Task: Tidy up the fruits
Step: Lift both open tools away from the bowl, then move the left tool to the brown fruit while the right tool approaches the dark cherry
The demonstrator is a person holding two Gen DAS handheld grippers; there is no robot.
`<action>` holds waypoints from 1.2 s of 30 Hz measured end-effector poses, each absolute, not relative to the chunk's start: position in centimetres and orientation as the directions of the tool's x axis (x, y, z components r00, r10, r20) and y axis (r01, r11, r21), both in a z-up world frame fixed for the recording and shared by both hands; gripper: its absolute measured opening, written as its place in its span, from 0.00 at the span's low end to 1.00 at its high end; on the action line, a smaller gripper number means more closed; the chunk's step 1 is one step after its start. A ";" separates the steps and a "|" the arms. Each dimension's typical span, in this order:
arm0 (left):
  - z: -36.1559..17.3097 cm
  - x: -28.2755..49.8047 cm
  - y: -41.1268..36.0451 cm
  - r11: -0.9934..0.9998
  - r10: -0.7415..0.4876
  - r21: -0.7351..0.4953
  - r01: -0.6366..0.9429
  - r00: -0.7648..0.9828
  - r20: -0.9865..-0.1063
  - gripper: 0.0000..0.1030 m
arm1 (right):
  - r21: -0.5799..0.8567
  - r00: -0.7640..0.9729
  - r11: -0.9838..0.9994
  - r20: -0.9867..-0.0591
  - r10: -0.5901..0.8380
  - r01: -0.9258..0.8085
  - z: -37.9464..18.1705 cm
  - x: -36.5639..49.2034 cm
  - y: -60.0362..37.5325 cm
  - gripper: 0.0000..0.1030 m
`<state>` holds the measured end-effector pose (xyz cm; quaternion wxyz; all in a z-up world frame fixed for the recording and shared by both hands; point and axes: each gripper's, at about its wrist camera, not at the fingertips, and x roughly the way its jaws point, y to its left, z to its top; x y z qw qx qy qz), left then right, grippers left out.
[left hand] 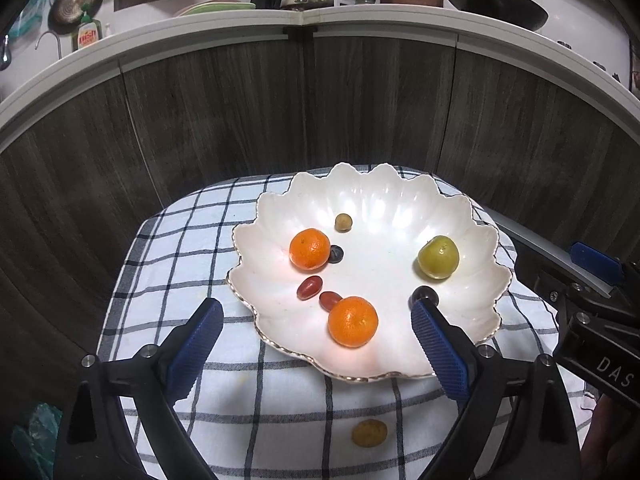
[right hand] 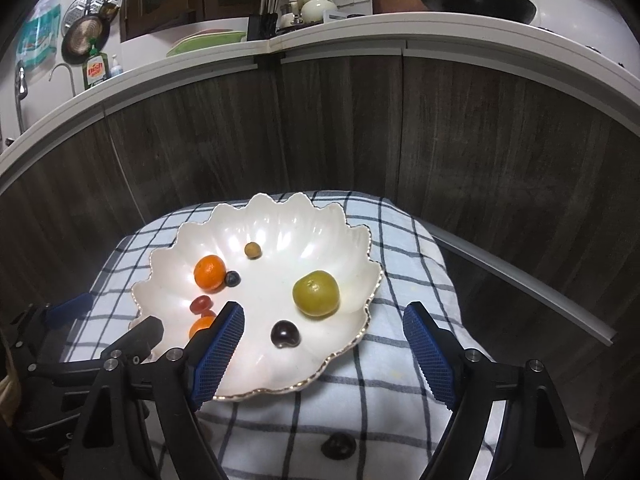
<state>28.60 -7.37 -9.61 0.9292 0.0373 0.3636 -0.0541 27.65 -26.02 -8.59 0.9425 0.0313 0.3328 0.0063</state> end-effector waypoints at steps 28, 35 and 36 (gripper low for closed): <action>-10.3 24.6 -7.9 0.987 -0.082 0.047 0.154 0.734 -0.674 0.96 | 0.044 0.773 0.998 -0.634 -0.010 0.049 -9.8 23.8 -27.8 0.80; -11.1 24.1 -8.0 0.985 -0.085 0.052 0.162 0.732 -0.675 0.95 | 0.024 0.769 0.998 -0.639 -0.023 0.049 -10.7 23.0 -27.8 0.80; -11.3 24.0 -8.0 0.985 -0.084 0.054 0.163 0.731 -0.677 0.95 | 0.022 0.768 0.998 -0.640 -0.025 0.050 -10.8 22.9 -27.8 0.80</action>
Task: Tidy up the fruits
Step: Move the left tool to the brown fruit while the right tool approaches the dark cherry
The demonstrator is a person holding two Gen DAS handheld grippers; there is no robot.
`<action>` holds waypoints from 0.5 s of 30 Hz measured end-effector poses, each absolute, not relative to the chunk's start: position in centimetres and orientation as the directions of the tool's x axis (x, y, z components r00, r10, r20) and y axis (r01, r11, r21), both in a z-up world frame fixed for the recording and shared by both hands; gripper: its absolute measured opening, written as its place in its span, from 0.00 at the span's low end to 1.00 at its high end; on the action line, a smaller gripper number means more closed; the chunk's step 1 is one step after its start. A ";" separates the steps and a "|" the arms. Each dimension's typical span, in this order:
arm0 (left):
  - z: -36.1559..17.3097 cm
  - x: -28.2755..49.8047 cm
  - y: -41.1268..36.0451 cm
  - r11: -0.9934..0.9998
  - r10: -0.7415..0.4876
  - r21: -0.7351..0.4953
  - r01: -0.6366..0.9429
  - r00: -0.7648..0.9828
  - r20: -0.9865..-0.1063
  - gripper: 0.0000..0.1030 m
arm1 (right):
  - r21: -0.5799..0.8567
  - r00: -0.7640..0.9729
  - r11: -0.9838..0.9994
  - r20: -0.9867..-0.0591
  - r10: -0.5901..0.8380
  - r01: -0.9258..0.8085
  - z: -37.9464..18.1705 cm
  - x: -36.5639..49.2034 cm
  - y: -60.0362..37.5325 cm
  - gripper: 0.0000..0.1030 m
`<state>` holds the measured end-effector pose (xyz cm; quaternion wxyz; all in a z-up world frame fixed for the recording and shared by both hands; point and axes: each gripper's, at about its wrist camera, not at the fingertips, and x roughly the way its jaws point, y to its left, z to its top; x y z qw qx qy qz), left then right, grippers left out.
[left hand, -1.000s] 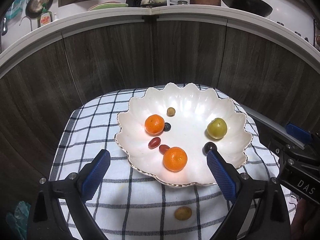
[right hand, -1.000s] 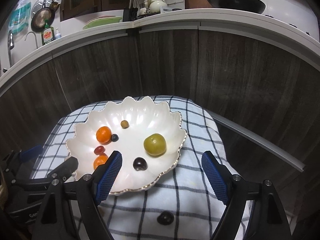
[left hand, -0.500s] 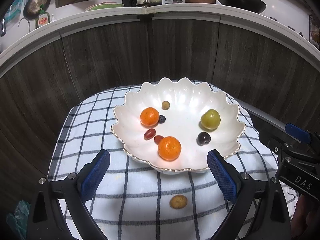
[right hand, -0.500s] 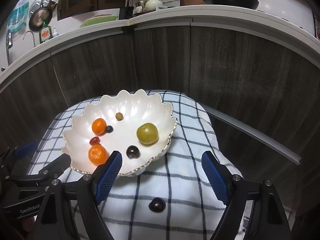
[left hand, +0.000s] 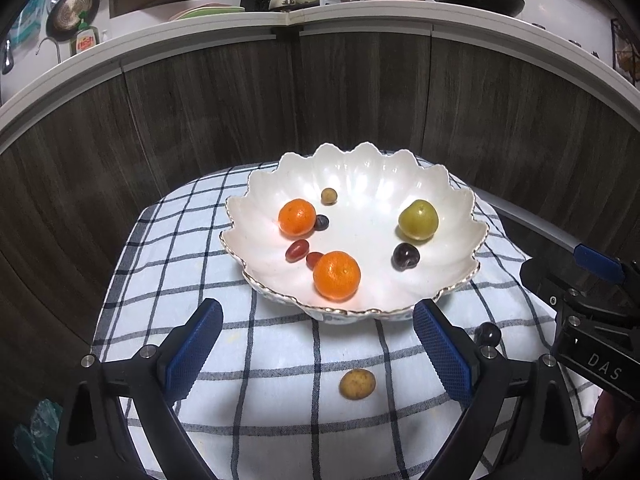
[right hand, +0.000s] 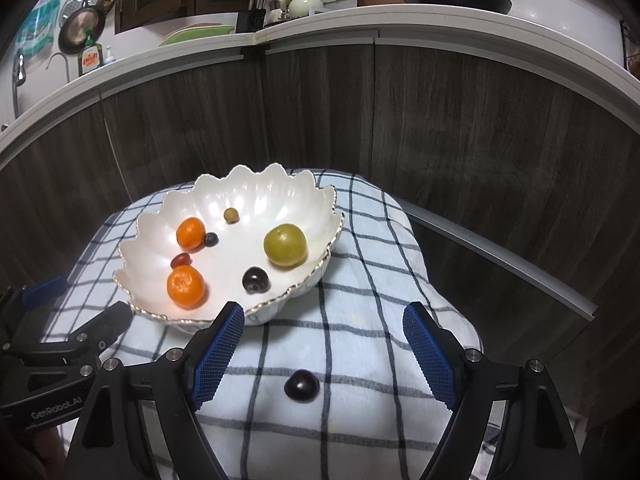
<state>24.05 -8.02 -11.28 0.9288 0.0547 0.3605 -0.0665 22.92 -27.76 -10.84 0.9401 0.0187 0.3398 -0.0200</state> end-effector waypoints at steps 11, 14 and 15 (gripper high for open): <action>-13.8 23.7 -8.7 0.980 -0.097 0.053 0.191 0.695 -0.713 0.95 | 0.037 0.753 0.998 -0.658 -0.007 0.041 -12.6 22.5 -28.1 0.80; -14.4 23.6 -8.8 0.980 -0.096 0.053 0.192 0.689 -0.718 0.95 | 0.041 0.752 0.999 -0.660 0.002 0.034 -13.2 22.4 -28.1 0.80; -14.6 23.6 -8.8 0.980 -0.093 0.054 0.189 0.689 -0.718 0.95 | 0.041 0.752 0.999 -0.660 0.003 0.032 -13.4 22.3 -28.0 0.80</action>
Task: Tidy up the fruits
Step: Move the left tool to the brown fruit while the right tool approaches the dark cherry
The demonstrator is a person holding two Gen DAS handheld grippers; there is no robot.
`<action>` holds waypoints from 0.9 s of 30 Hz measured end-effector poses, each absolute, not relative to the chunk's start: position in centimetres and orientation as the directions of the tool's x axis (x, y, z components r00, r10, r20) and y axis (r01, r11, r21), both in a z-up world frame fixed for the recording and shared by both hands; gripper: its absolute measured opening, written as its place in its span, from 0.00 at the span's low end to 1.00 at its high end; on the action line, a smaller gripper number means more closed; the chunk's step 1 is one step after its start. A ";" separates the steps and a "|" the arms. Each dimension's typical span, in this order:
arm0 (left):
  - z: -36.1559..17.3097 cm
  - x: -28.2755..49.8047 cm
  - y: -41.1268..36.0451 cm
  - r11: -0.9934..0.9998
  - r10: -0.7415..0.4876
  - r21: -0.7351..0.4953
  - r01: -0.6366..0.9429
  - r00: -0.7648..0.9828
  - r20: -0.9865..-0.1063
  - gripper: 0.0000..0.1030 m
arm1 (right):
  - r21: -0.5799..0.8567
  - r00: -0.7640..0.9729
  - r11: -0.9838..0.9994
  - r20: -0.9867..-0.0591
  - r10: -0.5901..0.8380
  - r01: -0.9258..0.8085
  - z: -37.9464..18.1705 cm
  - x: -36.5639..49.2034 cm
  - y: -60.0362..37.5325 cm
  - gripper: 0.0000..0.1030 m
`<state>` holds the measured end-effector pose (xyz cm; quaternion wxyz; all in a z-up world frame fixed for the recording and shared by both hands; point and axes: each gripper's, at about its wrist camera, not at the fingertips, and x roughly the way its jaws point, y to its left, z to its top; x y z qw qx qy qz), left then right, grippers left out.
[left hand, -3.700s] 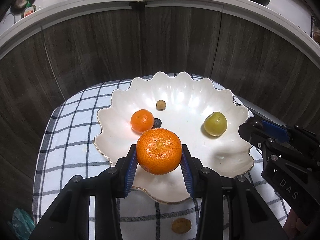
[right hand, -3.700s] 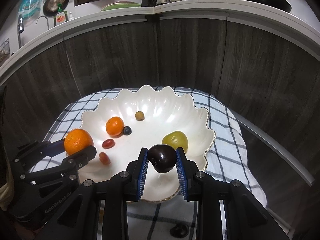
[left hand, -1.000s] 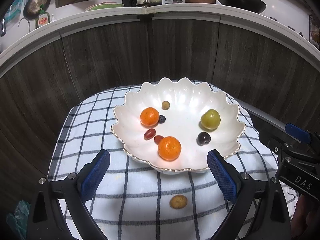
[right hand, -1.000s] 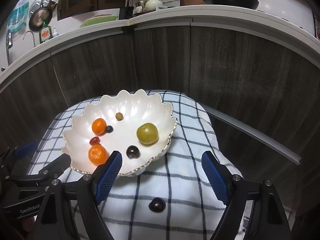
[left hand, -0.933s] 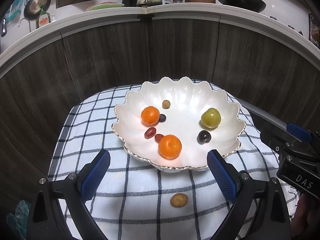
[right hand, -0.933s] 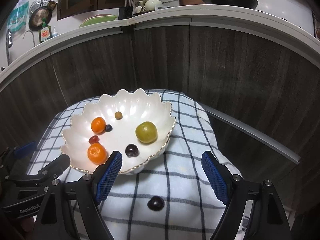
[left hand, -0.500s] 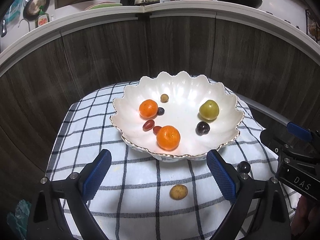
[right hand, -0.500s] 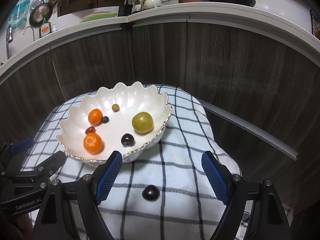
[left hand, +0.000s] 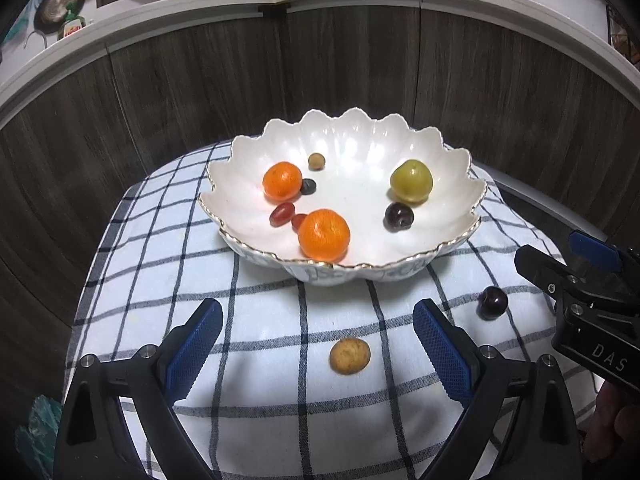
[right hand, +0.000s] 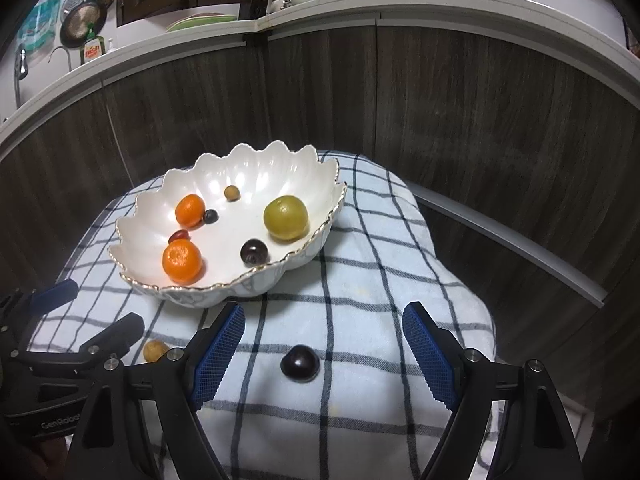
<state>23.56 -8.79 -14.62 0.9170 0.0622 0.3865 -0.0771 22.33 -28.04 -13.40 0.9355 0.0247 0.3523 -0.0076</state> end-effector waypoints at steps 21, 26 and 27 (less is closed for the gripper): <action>-17.7 23.6 -9.0 0.984 -0.095 0.031 0.176 0.665 -0.741 0.67 | 0.026 0.704 0.999 -0.709 0.036 -0.026 -16.9 23.0 -27.0 0.62; -18.6 23.8 -9.3 0.982 -0.110 0.017 0.189 0.640 -0.761 0.58 | 0.028 0.692 0.999 -0.721 0.040 -0.029 -17.6 23.3 -27.0 0.60; -18.7 23.8 -9.3 0.982 -0.111 0.016 0.190 0.638 -0.762 0.58 | 0.029 0.690 0.999 -0.723 0.041 -0.029 -17.6 23.4 -27.0 0.59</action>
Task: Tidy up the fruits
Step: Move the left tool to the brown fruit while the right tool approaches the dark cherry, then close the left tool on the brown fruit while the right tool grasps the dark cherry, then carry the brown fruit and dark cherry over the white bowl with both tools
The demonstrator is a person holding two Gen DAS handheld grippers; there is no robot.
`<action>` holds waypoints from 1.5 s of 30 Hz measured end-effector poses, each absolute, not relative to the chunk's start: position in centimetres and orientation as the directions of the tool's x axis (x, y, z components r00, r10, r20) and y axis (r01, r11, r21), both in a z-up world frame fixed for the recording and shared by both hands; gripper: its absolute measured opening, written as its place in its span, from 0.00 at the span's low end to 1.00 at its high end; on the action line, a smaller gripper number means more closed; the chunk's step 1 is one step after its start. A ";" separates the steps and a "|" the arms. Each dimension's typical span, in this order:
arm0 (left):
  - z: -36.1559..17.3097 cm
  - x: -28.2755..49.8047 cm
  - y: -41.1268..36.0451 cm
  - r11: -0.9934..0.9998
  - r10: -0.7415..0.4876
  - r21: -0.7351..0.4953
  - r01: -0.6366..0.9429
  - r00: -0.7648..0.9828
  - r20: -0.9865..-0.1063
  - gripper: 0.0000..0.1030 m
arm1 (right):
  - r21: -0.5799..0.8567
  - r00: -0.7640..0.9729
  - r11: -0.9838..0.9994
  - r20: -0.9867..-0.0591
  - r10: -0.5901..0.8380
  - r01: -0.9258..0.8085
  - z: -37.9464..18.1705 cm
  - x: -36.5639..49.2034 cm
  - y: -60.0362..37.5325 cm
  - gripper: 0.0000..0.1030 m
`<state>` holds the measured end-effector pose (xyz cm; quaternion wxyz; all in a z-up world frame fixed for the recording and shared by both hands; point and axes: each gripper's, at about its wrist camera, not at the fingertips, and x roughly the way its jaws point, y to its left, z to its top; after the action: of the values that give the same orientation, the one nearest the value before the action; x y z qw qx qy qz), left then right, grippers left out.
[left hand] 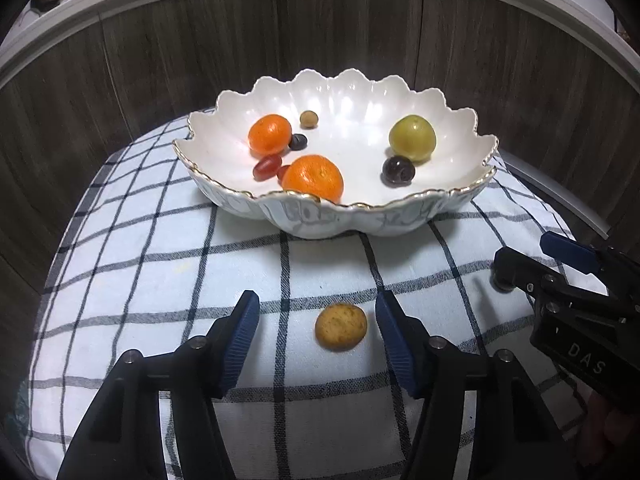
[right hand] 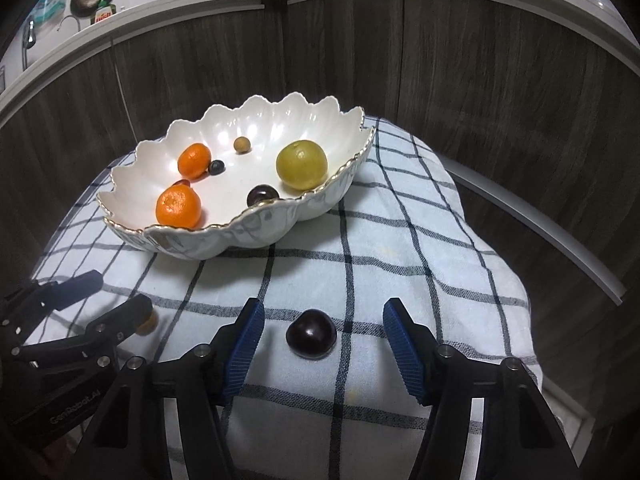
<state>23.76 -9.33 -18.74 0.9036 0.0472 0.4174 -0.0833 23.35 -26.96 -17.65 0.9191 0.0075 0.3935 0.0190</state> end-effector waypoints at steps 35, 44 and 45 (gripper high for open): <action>-19.7 23.5 -10.1 0.970 -0.156 -0.010 0.241 0.597 -0.787 0.27 | 0.032 0.630 0.997 -0.774 0.068 -0.068 -19.3 24.1 -26.4 0.29; -18.3 23.1 -10.1 0.969 -0.155 0.004 0.247 0.622 -0.767 0.27 | 0.028 0.646 0.997 -0.761 0.065 -0.067 -18.4 23.7 -26.5 0.29; -18.2 23.1 -10.1 0.969 -0.154 0.006 0.247 0.624 -0.766 0.27 | 0.027 0.649 0.997 -0.758 0.064 -0.066 -18.3 23.6 -26.5 0.29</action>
<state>23.08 -10.13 -18.18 0.8995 0.0552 0.4189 -0.1113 23.61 -26.48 -18.27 0.9079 -0.0013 0.4176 0.0358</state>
